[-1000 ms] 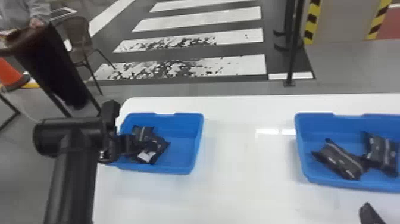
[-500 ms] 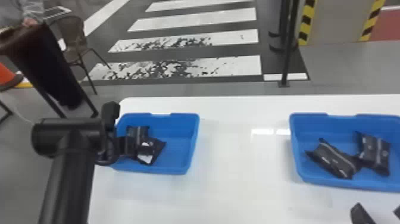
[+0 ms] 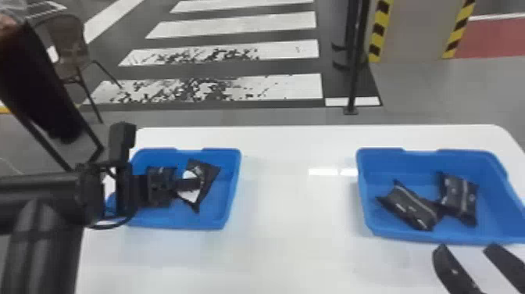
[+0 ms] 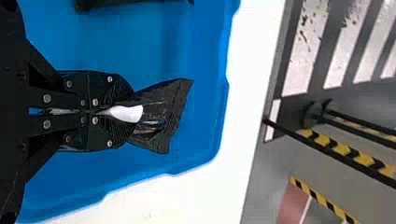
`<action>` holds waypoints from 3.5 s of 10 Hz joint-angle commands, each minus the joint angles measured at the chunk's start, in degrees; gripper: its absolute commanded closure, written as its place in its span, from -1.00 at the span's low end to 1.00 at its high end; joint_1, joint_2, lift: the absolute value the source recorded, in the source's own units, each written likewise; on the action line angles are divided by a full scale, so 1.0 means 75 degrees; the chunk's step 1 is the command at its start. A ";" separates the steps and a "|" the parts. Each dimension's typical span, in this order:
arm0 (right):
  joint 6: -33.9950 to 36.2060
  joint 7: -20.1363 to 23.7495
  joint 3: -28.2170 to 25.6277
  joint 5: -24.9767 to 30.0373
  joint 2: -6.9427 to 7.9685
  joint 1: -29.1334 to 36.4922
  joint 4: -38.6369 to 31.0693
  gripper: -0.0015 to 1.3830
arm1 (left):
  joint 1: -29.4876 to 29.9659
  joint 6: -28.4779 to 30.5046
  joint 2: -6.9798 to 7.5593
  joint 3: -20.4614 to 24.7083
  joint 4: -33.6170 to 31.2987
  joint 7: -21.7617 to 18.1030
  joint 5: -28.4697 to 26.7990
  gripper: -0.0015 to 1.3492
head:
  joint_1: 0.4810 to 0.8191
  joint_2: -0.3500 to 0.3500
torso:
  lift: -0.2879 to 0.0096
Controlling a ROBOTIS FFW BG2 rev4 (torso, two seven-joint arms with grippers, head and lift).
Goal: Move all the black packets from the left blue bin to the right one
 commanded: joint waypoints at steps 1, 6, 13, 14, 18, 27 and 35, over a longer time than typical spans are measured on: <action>0.0207 0.0068 0.0037 -0.0069 0.0007 -0.0195 -0.0253 -0.81 | 0.0510 -0.0154 -0.0054 0.0002 -0.0982 -0.0012 0.0737 0.78 | 0.27 0.40 | 0.01; 0.1144 0.0373 0.1164 -0.1456 -0.0445 -0.1432 0.0065 -0.81 | 0.0773 -0.0735 -0.0264 -0.1719 -0.1695 -0.0117 0.2428 0.78 | 0.27 0.08 | 0.01; 0.1669 0.0373 0.1652 -0.2293 -0.0609 -0.2239 0.0497 -0.77 | 0.0510 -0.0847 -0.0253 -0.3166 -0.1676 -0.0012 0.3235 0.78 | 0.27 -0.27 | 0.01; 0.1819 0.0373 0.1758 -0.2446 -0.0609 -0.2295 0.0515 -0.71 | 0.0492 -0.0885 -0.0264 -0.3243 -0.1676 -0.0012 0.3266 0.78 | 0.27 -0.28 | 0.01; 0.1669 0.0373 0.1850 -0.3070 -0.0574 -0.2370 0.0872 0.84 | 0.0454 -0.0904 -0.0288 -0.3364 -0.1676 0.0012 0.3372 0.78 | 0.27 -0.26 | 0.01; 0.1707 0.0314 0.0585 -0.2964 -0.0938 -0.3607 0.1472 0.84 | 0.2067 -0.1204 -0.0628 -0.1902 -0.2763 0.0082 0.3875 -0.75 | 0.27 -0.43 | 0.01; 0.1332 0.0080 -0.1014 -0.1273 -0.0867 -0.4339 0.3365 -0.83 | 0.2817 -0.1072 -0.0792 -0.0059 -0.3401 0.0129 0.3372 -0.75 | 0.27 -0.57 | 0.01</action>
